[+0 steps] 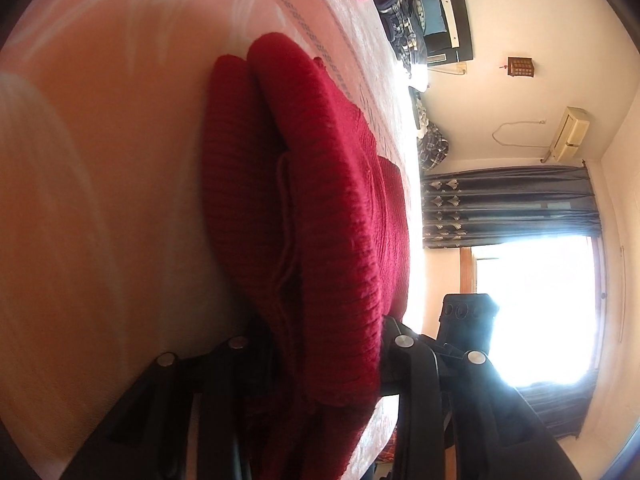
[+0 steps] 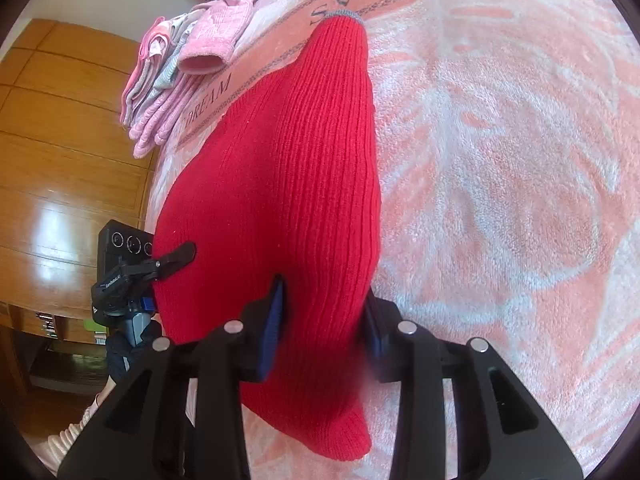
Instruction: Fold small clothes
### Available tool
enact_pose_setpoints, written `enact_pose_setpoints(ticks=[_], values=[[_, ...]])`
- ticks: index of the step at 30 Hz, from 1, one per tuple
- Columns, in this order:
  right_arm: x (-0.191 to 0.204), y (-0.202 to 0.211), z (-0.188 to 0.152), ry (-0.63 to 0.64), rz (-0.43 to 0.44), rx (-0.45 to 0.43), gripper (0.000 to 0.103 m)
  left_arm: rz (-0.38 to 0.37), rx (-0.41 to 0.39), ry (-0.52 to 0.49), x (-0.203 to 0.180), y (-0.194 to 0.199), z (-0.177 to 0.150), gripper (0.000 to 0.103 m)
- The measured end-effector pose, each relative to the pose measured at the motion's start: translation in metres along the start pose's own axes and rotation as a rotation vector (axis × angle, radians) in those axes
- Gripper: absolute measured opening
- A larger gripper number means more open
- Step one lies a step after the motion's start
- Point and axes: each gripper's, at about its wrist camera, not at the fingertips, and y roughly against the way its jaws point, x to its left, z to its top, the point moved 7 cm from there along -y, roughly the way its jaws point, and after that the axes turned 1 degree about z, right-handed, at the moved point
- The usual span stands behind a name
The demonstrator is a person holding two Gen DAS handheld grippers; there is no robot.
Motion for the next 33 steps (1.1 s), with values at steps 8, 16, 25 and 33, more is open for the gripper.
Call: enact_pose_setpoints(ticks=[8, 16, 25, 33], values=[[0.002, 0.034, -0.025, -0.001, 0.047, -0.035, 0.06, 0.119, 0.004, -0.116, -0.019, 0.024, -0.023, 0.049], [-0.007, 0.031, -0.065, 0.032, 0.027, 0.001, 0.06, 0.182, -0.026, -0.192, -0.027, 0.033, -0.051, 0.053], [-0.004, 0.006, -0.068, 0.007, 0.065, 0.03, 0.033, 0.306, -0.002, -0.239, -0.019, 0.01, -0.06, 0.05], [0.012, 0.033, -0.073, -0.06, 0.189, 0.026, 0.018, 0.293, 0.029, -0.198, -0.019, 0.027, -0.069, 0.022]])
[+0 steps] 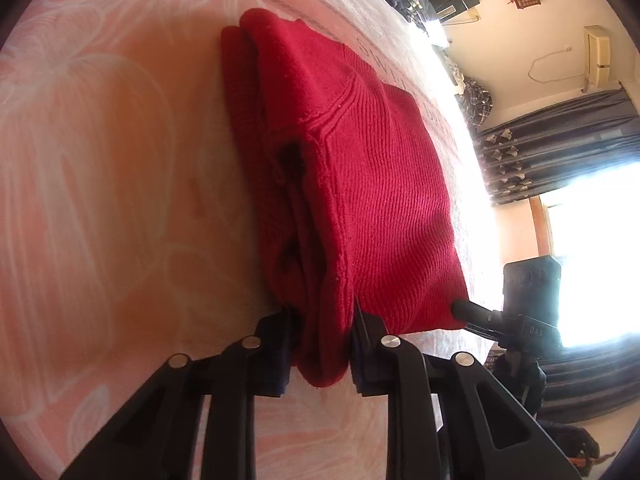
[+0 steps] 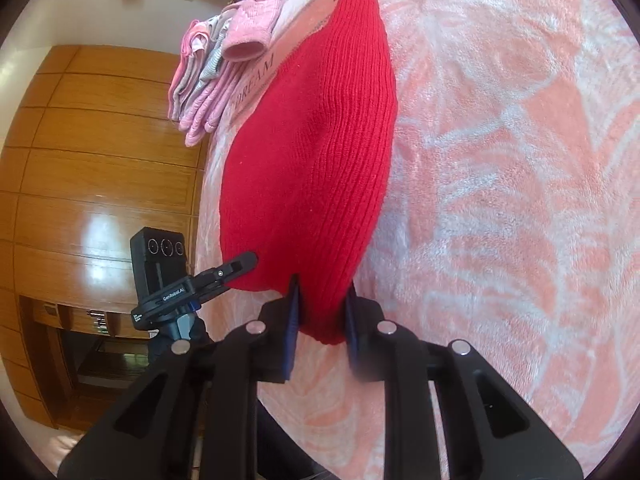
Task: Fold small clothes
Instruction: 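Release the folded sweater and withdraw both tools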
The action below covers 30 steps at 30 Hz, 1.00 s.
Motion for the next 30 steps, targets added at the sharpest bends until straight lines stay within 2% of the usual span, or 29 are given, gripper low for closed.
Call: enact_pose_setpoints(ticks=[3, 7, 16, 18, 19, 21, 23, 26, 28, 30], values=[[-0.005, -0.003, 0.001, 0.028, -0.094, 0.013, 0.018, 0.035, 0.005, -0.018, 0.001, -0.006, 0.0, 0.022], [-0.024, -0.021, -0.007, 0.06, -0.23, 0.031, 0.018, 0.034, 0.0, -0.003, 0.012, -0.017, -0.003, 0.023], [-0.037, -0.027, -0.009, 0.01, -0.186, -0.03, 0.018, 0.027, -0.037, -0.035, 0.022, -0.008, -0.013, 0.026], [-0.031, -0.022, -0.01, 0.026, -0.206, -0.049, 0.026, 0.062, -0.046, -0.056, 0.019, 0.002, -0.025, 0.03], [-0.028, -0.018, -0.011, 0.041, -0.23, -0.059, 0.029, 0.082, -0.055, -0.069, 0.014, 0.006, -0.025, 0.036], [-0.019, -0.011, -0.014, 0.076, -0.299, -0.089, 0.054, 0.134, -0.082, -0.111, 0.005, 0.018, -0.029, 0.046], [-0.008, 0.001, -0.017, 0.118, -0.362, -0.131, 0.068, 0.198, -0.115, -0.149, -0.003, 0.032, -0.035, 0.057], [0.008, 0.018, -0.025, 0.183, -0.466, -0.191, 0.077, 0.285, -0.165, -0.175, -0.012, 0.054, -0.045, 0.072], [0.02, 0.027, -0.03, 0.231, -0.532, -0.229, 0.082, 0.33, -0.195, -0.186, -0.02, 0.067, -0.051, 0.076], [0.029, 0.035, -0.037, 0.266, -0.614, -0.262, 0.091, 0.418, -0.228, -0.18, -0.025, 0.08, -0.056, 0.08]])
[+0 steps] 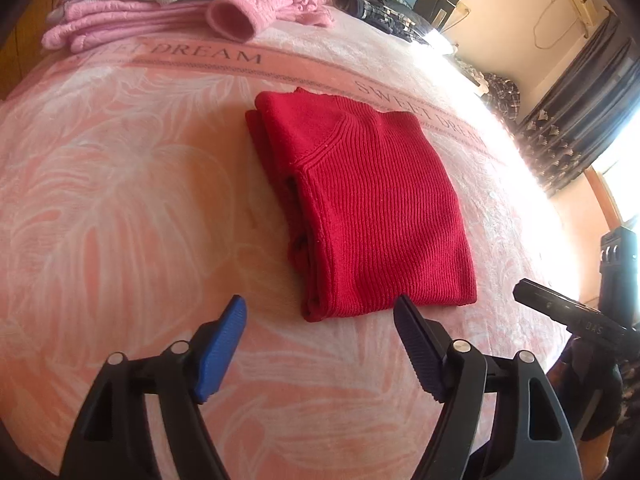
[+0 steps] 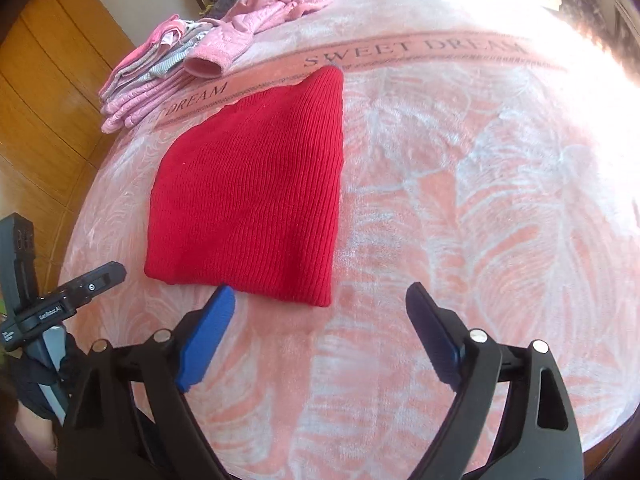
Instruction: Fold small clothes
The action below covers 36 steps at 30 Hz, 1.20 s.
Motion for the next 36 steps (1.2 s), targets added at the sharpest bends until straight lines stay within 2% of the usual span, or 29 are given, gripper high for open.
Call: enact_pose_setpoints(ticks=[3, 5, 10, 14, 20, 28, 33, 36], values=[[0.009, 0.016, -0.002, 0.026, -0.046, -0.039, 0.091, 0.075, -0.04, 0.0, -0.003, 0.022, -0.005, 0.083], [0.013, 0.023, -0.005, 0.022, -0.064, -0.044, 0.092, 0.072, -0.055, 0.013, -0.007, 0.035, -0.007, 0.085], [0.02, 0.041, -0.016, 0.005, -0.059, -0.051, 0.094, 0.159, -0.065, -0.006, -0.011, 0.054, -0.016, 0.085], [0.029, 0.053, -0.023, 0.002, -0.049, -0.061, 0.094, 0.15, -0.073, 0.005, -0.014, 0.068, -0.026, 0.085], [0.038, 0.07, -0.032, 0.034, -0.172, -0.078, 0.095, 0.162, -0.094, -0.001, -0.015, 0.088, -0.035, 0.085], [0.053, 0.089, -0.041, 0.037, -0.133, -0.094, 0.095, 0.195, -0.115, -0.014, -0.019, 0.114, -0.042, 0.087], [0.06, 0.1, -0.047, 0.043, -0.147, -0.106, 0.095, 0.26, -0.139, -0.046, -0.024, 0.129, -0.045, 0.088], [0.064, 0.109, -0.048, 0.053, -0.165, -0.122, 0.095, 0.272, -0.147, -0.056, -0.029, 0.138, -0.046, 0.091]])
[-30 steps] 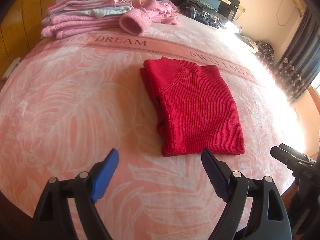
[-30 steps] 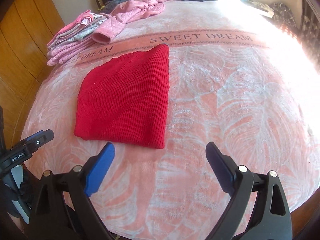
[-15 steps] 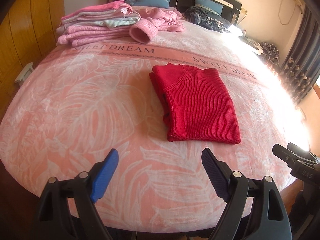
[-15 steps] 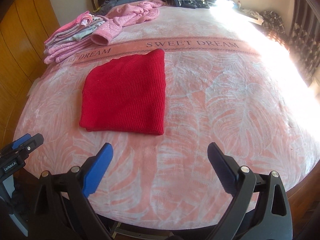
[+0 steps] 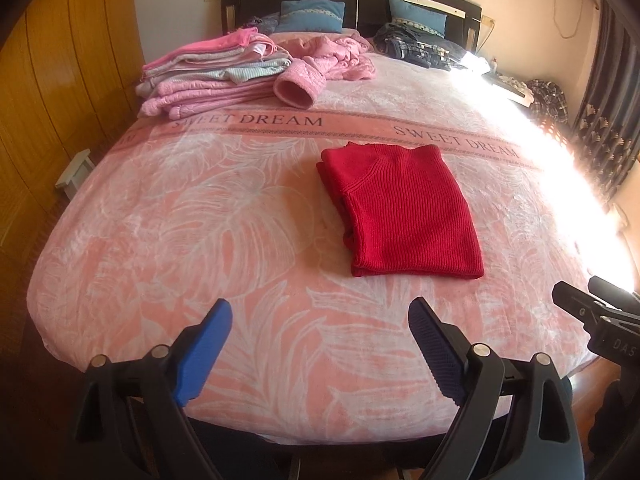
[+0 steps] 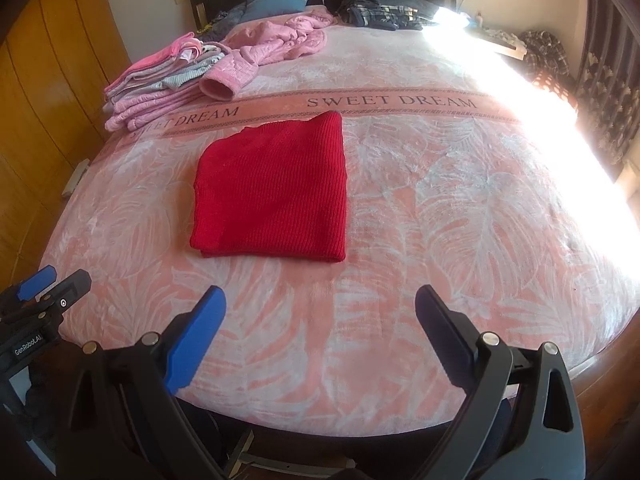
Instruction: Fold small clothes
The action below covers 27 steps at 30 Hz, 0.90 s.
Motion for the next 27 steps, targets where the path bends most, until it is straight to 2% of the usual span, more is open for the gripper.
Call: enact_pose_setpoints(ticks=[12, 27], values=[[0.008, 0.017, -0.002, 0.009, -0.005, -0.026, 0.095, 0.137, -0.04, -0.036, 0.002, 0.024, -0.002, 0.093], [0.009, 0.014, -0.009, 0.014, -0.02, -0.016, 0.095, 0.15, -0.022, -0.015, 0.008, 0.019, -0.006, 0.094]])
